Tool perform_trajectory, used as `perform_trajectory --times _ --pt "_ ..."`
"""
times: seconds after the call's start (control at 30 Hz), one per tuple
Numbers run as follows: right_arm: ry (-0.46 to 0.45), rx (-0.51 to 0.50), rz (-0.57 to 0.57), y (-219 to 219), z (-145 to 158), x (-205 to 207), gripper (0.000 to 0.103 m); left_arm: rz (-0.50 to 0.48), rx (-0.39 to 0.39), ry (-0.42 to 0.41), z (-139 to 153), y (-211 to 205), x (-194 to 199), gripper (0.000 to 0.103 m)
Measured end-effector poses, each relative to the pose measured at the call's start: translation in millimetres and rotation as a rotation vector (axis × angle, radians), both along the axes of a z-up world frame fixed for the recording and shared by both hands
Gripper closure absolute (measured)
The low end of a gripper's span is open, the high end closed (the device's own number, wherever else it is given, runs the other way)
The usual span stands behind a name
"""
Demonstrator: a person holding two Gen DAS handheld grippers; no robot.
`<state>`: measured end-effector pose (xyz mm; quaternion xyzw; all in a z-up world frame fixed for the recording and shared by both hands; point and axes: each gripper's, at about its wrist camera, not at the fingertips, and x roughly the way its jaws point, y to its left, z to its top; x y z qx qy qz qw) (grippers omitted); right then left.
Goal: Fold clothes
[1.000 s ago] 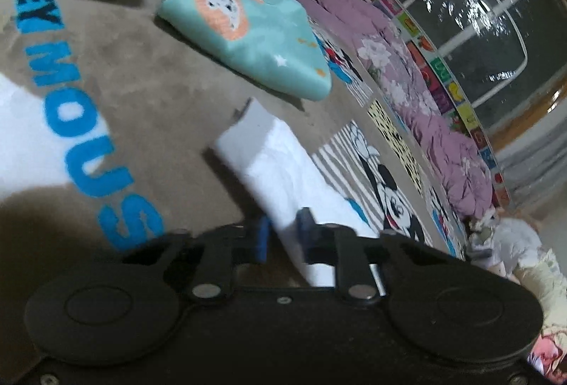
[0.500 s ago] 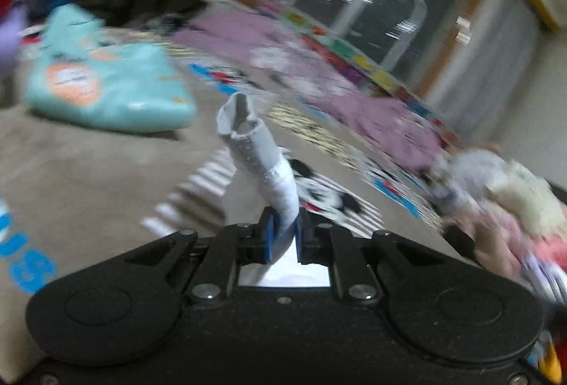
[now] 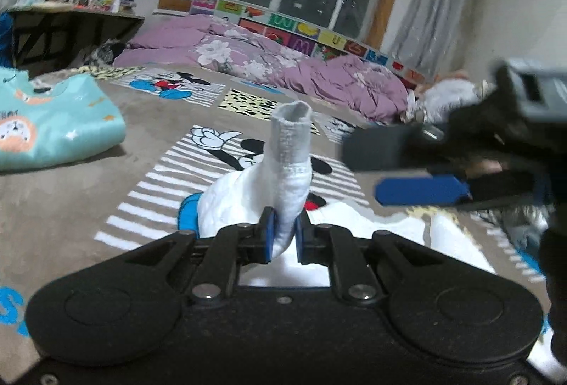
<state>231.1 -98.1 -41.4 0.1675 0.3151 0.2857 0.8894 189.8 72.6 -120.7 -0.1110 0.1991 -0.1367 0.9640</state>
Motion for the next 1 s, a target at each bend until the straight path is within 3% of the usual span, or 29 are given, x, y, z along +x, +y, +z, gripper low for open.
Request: perform_trajectory --times 0.23,0.4,0.43,0.5,0.57,0.7,0.8,1.0 --pt "0.014 -0.077 0.004 9.1 -6.2 13.9 0.041 -0.043 0.055 -0.011 -2.8 -12.3 0.1 0.093" --pt "0.06 -0.068 -0.02 5.9 -19.2 26.3 0.049 -0.093 0.082 -0.023 -4.2 -19.9 -1.9 0.093" --pt "0.067 -0.054 -0.03 3.5 -22.2 28.4 0.053 -0.1 0.088 -0.024 -4.3 -21.5 -2.5 0.093" --pt "0.082 -0.031 -0.045 -0.7 -27.9 32.5 0.072 -0.109 0.103 -0.02 -5.1 -24.5 -2.2 0.093" --pt "0.086 -0.019 -0.053 -3.5 -32.3 34.2 0.081 -0.112 0.103 -0.009 -5.5 -24.8 -0.9 0.089" --pt "0.074 0.045 -0.068 -14.2 -36.0 34.8 0.09 -0.127 0.064 -0.014 -1.2 -18.6 -1.0 0.076" --pt "0.06 0.068 -0.113 -25.7 -36.2 35.9 0.091 -0.136 0.02 -0.029 5.1 -9.2 -3.8 0.051" --pt "0.02 0.11 -0.178 -55.0 -20.2 37.3 0.091 -0.063 -0.123 -0.049 15.1 23.1 -4.0 0.052"
